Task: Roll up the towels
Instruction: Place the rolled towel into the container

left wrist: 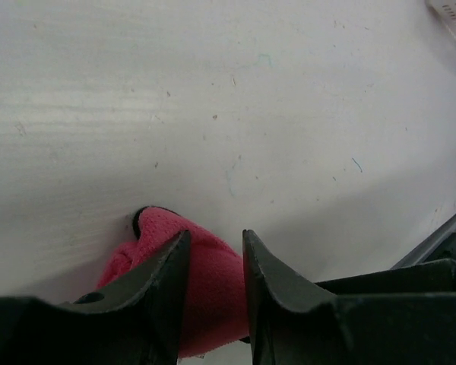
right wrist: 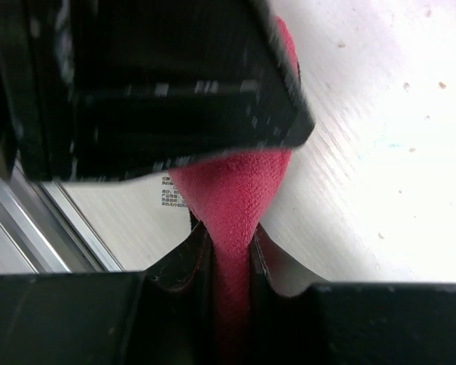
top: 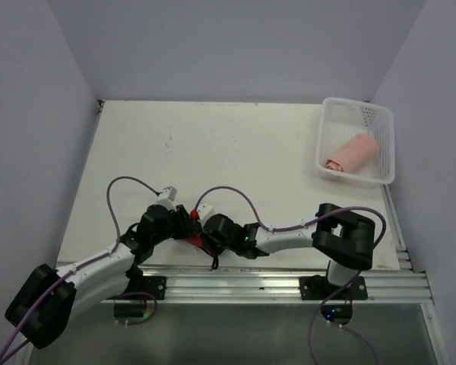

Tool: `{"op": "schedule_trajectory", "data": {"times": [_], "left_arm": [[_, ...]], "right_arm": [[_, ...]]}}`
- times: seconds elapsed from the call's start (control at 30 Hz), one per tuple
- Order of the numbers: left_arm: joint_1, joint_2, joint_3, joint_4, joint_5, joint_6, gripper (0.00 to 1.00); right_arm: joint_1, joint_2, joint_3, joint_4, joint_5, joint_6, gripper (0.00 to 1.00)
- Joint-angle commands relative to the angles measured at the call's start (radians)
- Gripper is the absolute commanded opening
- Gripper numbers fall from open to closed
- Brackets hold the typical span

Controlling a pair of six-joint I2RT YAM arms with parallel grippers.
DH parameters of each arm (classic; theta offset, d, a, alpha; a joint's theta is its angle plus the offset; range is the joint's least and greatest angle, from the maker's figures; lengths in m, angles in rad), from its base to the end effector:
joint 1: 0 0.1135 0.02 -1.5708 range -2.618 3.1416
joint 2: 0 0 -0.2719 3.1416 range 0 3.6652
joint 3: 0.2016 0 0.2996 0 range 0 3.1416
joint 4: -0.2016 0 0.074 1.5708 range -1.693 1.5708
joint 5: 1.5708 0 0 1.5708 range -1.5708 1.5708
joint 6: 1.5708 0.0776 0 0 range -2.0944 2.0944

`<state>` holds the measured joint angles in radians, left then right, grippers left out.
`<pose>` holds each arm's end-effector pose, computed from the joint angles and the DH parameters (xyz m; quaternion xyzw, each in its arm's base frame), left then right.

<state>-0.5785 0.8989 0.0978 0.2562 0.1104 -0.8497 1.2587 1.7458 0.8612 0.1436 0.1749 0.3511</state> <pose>0.1857 -0.1315 0.0789 -0.0908 0.8656 -0.3572 0.3388 0.1390 0.3867 0.0906 -0.3680 0.8348 0.2340 0.3360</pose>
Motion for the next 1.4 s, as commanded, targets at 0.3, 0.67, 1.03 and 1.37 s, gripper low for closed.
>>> {"op": "schedule_trajectory", "data": {"times": [0.3,0.67,1.03,1.37], "left_arm": [[0.132,0.123,0.506,-0.357,-0.308,0.328,0.43],[0.190,0.156,0.579,-0.356,-0.296,0.387,0.45],[0.190,0.235,0.534,-0.313,-0.227,0.397,0.45],[0.192,0.198,0.482,-0.207,-0.156,0.416,0.44]], "right_arm": [[-0.034,-0.225,-0.090,-0.141,0.112,0.052,0.00],[-0.469,-0.362,0.125,-0.318,0.048,-0.058,0.00],[-0.906,-0.232,0.441,-0.225,0.178,-0.026,0.00],[-1.151,-0.100,0.444,-0.061,0.360,0.163,0.00]]}}
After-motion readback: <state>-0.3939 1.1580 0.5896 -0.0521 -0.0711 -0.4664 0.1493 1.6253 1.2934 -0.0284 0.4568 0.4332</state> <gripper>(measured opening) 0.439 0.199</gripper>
